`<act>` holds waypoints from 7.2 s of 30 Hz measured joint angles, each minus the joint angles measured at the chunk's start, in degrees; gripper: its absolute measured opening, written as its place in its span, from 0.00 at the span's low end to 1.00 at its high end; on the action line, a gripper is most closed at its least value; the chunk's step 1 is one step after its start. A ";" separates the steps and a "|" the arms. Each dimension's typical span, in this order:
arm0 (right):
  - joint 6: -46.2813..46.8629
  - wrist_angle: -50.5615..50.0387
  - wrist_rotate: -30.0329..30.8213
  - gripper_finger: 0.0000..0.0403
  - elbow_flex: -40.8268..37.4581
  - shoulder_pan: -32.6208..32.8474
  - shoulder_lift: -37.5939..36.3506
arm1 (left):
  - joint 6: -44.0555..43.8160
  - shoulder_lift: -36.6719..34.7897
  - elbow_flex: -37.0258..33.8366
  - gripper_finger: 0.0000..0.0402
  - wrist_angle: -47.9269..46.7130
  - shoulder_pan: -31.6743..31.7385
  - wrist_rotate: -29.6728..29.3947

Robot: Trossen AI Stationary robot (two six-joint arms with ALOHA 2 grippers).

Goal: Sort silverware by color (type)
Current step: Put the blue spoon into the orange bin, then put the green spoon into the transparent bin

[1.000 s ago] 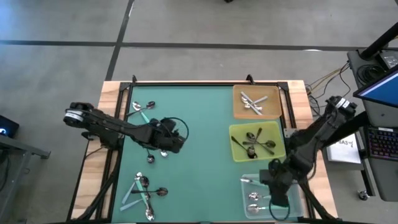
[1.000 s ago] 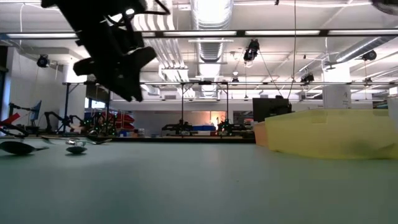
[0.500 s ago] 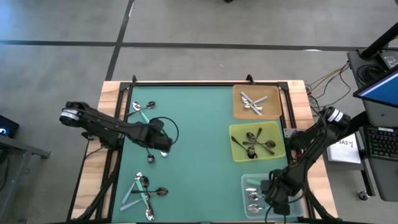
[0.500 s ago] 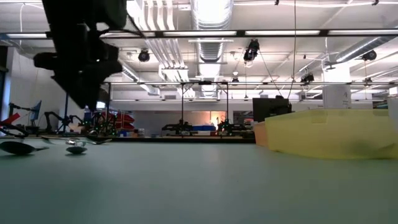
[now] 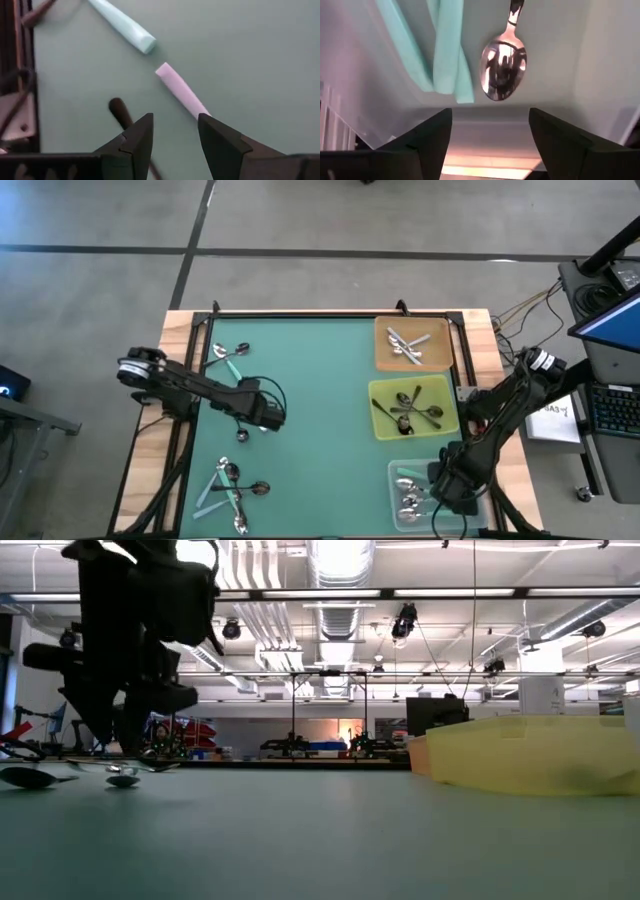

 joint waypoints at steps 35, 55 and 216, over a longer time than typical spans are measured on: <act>-4.26 -0.87 3.15 0.58 0.02 0.00 -2.11 | -8.56 10.70 -0.81 0.05 10.71 0.96 2.36; -4.86 9.84 43.94 0.57 0.07 -14.55 -5.75 | 24.81 2.16 5.72 0.05 44.23 -0.28 -15.03; -63.64 5.88 53.59 0.34 3.69 -82.29 -2.35 | -9.35 -3.06 -19.46 0.16 23.98 17.38 -12.62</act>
